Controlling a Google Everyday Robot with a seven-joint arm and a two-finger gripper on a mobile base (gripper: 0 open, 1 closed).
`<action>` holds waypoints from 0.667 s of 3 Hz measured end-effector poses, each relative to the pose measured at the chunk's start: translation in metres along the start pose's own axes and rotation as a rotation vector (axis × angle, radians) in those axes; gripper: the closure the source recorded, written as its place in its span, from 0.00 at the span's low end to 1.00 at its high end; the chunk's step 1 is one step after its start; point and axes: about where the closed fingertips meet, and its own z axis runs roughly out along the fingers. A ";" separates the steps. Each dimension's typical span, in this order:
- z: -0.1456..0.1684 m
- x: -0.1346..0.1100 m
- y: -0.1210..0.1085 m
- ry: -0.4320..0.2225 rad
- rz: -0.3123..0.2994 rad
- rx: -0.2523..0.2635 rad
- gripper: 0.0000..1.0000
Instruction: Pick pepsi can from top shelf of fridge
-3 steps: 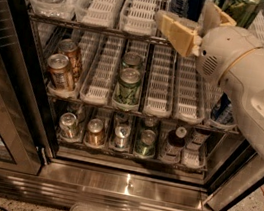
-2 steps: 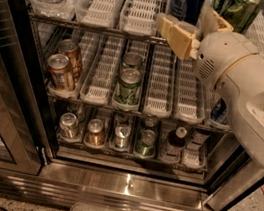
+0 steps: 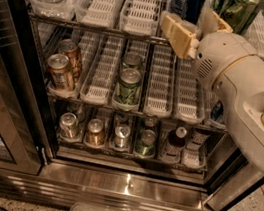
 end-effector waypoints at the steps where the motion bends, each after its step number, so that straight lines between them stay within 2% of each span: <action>1: 0.000 0.000 0.000 0.000 0.000 0.000 0.33; 2: 0.000 0.000 0.000 0.000 0.000 0.000 0.35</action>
Offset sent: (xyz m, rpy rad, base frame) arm 0.0000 0.0000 0.0000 0.0000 0.0000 0.0000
